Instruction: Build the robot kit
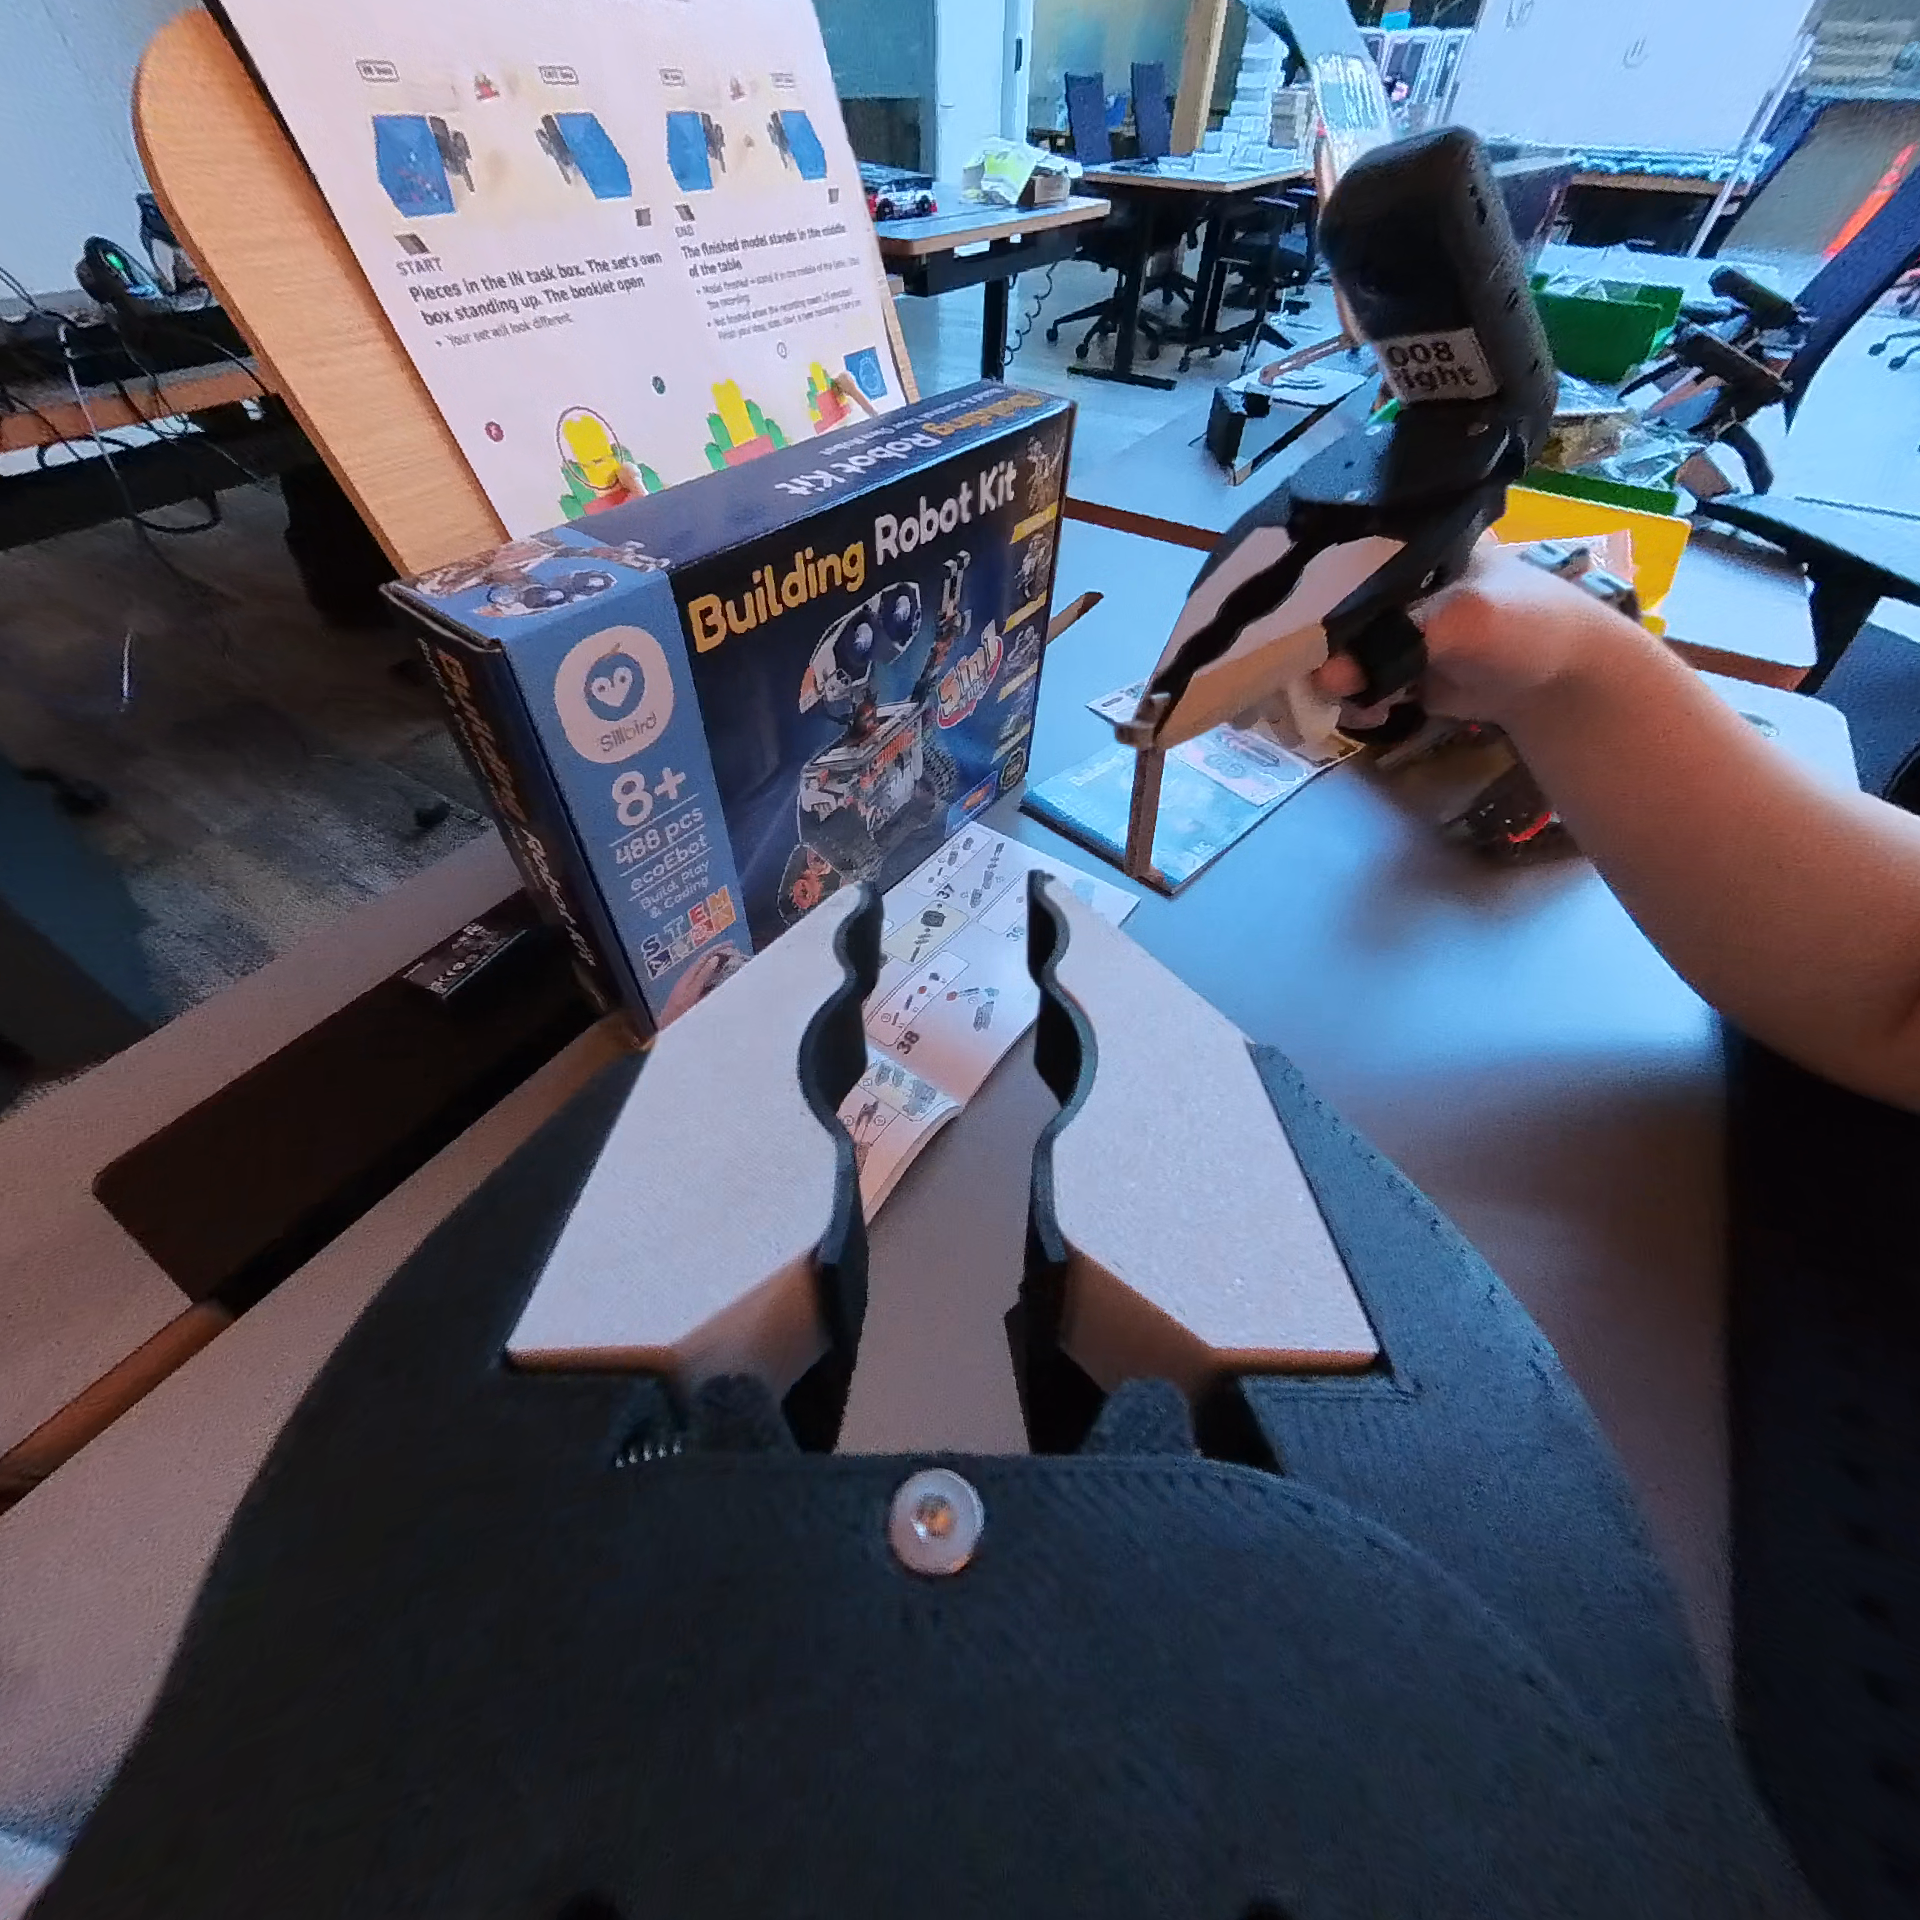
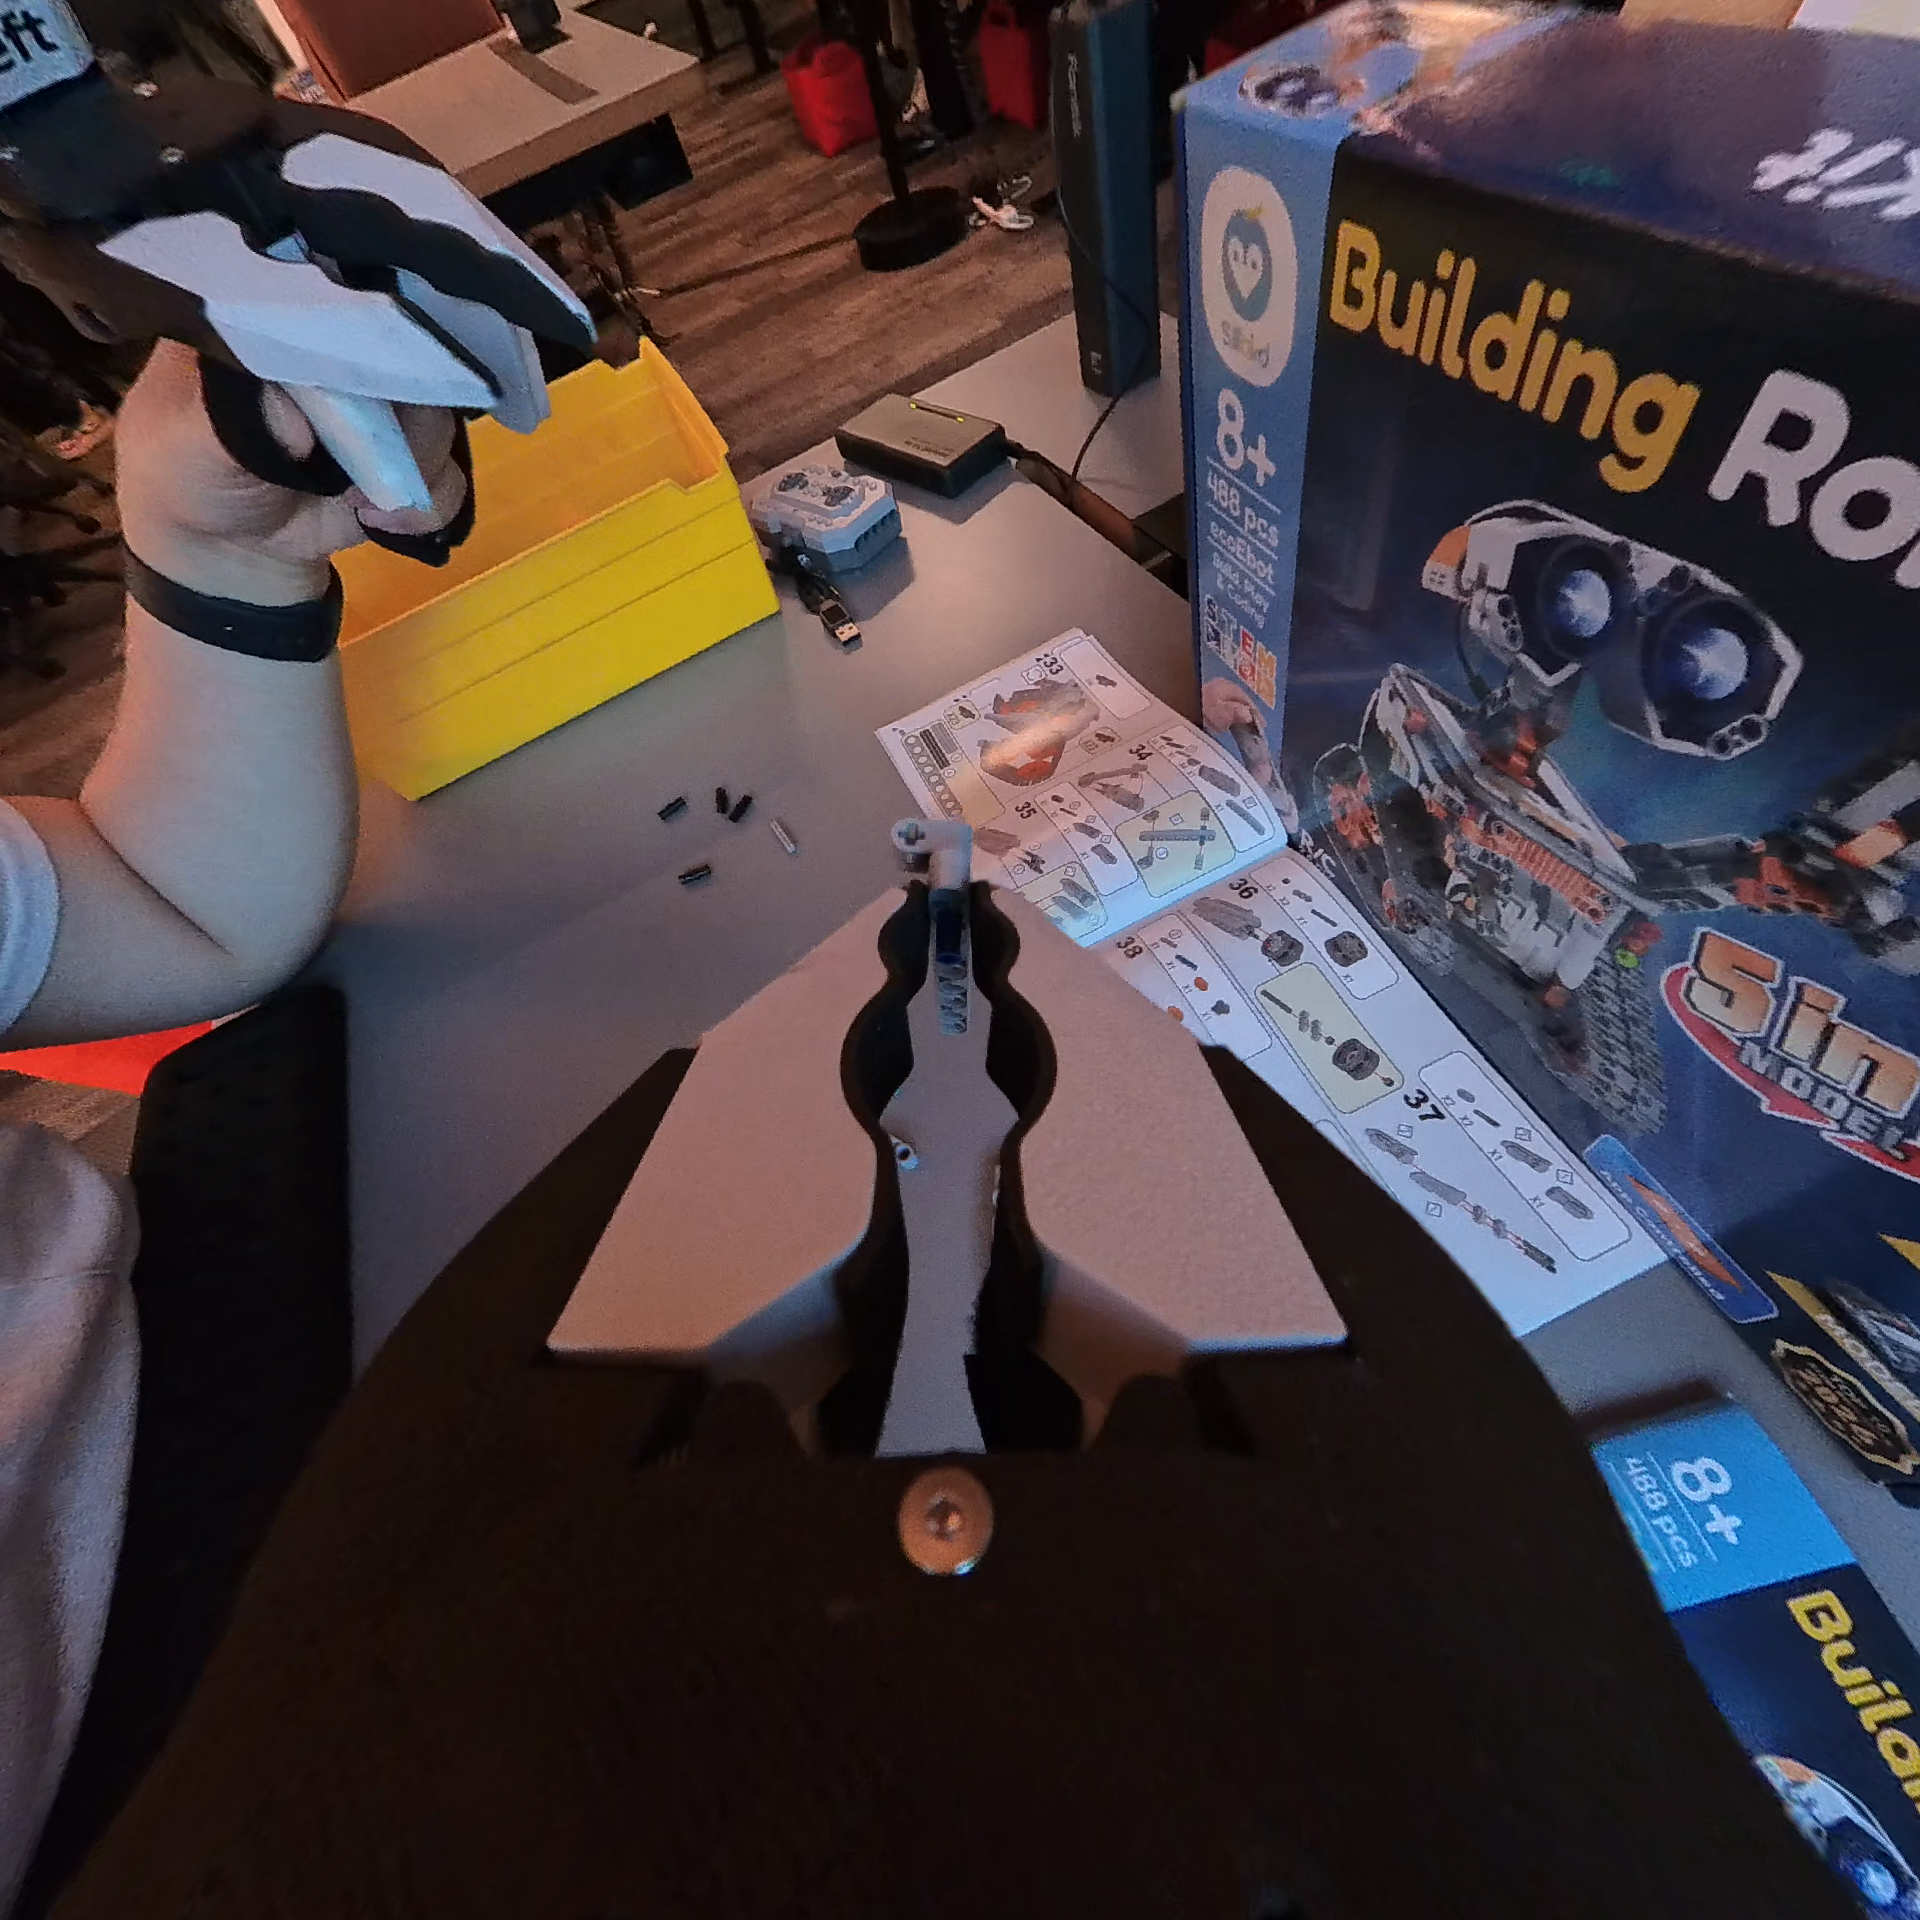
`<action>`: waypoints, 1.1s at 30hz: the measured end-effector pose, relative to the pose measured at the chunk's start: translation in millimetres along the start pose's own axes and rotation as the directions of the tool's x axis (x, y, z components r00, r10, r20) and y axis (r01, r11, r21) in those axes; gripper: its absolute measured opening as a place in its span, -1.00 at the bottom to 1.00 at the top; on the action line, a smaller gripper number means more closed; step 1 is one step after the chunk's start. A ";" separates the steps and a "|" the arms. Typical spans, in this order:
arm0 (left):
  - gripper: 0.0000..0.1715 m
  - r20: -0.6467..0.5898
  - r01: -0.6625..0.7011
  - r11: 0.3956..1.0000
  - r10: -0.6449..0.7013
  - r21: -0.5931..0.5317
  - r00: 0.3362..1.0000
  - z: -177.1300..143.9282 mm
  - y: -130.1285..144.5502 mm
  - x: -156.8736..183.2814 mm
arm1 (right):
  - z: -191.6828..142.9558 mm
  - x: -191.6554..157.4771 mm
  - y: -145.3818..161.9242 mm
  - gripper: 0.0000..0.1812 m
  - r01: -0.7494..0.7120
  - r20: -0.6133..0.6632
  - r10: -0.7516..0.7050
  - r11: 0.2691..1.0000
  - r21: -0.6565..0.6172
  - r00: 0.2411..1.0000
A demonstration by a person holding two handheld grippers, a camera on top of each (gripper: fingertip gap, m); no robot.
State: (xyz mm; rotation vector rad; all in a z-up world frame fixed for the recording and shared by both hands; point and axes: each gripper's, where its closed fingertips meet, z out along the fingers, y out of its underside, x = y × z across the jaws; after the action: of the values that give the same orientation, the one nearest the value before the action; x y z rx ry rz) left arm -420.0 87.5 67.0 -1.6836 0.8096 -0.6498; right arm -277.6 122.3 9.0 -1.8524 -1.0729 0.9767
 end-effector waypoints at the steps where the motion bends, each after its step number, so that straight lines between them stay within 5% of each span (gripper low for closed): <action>1: -0.69 -0.003 0.000 1.000 0.000 -0.003 1.000 1.7 1.3 0.3 | 2.6 0.6 2.3 -0.93 -0.001 0.002 0.001 1.000 -0.008 1.000; 8: -0.68 -0.116 -0.047 0.995 0.036 -0.092 0.993 25.4 26.0 21.5 | 15.6 -6.0 7.4 -0.93 0.017 0.044 -0.016 1.000 -0.020 0.999; 13: -0.61 -0.226 0.143 0.976 -0.178 -0.161 0.958 52.1 47.0 33.9 | 24.8 -33.5 -1.9 -0.93 0.260 0.071 -0.261 0.965 0.034 0.963; 20: -0.69 -0.428 0.564 0.803 -0.585 -0.191 0.689 67.9 35.3 51.2 | 35.4 -49.7 -1.0 -0.92 0.445 0.031 -0.445 0.895 0.010 0.895; 25: -0.65 -0.417 0.583 0.772 -0.632 -0.255 0.654 75.3 45.4 59.6 | 42.6 -57.1 -0.3 -0.92 0.482 0.030 -0.482 0.876 0.008 0.876; 29: -0.90 -0.462 0.561 0.782 -0.618 -0.273 0.636 73.7 44.6 68.1 | 45.0 -58.7 2.5 -0.92 0.482 0.040 -0.482 0.876 -0.002 0.875; 33: -0.90 -0.507 0.401 0.893 -0.448 -0.206 0.736 66.4 38.5 76.7 | 37.5 -71.9 -2.3 -0.93 0.271 0.213 -0.278 0.961 0.063 0.937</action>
State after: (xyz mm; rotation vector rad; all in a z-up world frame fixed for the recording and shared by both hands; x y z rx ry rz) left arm -329.0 60.2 14.4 -1.7983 0.8474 -1.4897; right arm -336.7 66.8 12.4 -1.5402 -1.3979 1.0400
